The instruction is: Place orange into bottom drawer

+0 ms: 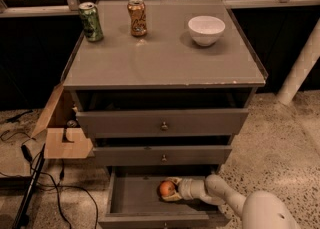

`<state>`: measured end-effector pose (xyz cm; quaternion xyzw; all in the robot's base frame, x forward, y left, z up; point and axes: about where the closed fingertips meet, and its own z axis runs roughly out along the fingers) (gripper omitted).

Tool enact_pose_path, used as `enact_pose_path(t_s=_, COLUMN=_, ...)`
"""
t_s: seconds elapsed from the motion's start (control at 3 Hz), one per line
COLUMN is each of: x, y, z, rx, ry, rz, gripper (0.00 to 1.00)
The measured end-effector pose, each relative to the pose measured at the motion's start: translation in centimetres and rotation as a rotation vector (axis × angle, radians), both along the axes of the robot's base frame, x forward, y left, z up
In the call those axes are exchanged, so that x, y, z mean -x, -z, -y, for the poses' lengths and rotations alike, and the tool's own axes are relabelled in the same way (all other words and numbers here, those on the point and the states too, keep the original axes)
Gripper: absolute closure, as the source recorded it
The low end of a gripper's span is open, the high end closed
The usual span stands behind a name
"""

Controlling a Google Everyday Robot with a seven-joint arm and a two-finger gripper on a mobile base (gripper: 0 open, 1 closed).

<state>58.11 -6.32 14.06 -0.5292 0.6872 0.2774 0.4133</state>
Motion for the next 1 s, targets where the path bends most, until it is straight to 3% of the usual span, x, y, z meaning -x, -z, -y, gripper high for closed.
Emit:
enact_pose_path(t_s=0.33, x=0.00, y=0.00, z=0.00, rx=0.000, ry=0.000, rz=0.000, gripper=0.11)
enact_pose_path(t_s=0.67, x=0.00, y=0.00, z=-0.01, rx=0.000, ry=0.000, rz=0.000, gripper=0.00)
enact_pose_path(t_s=1.0, x=0.00, y=0.00, z=-0.01, rx=0.000, ry=0.000, rz=0.000, gripper=0.00)
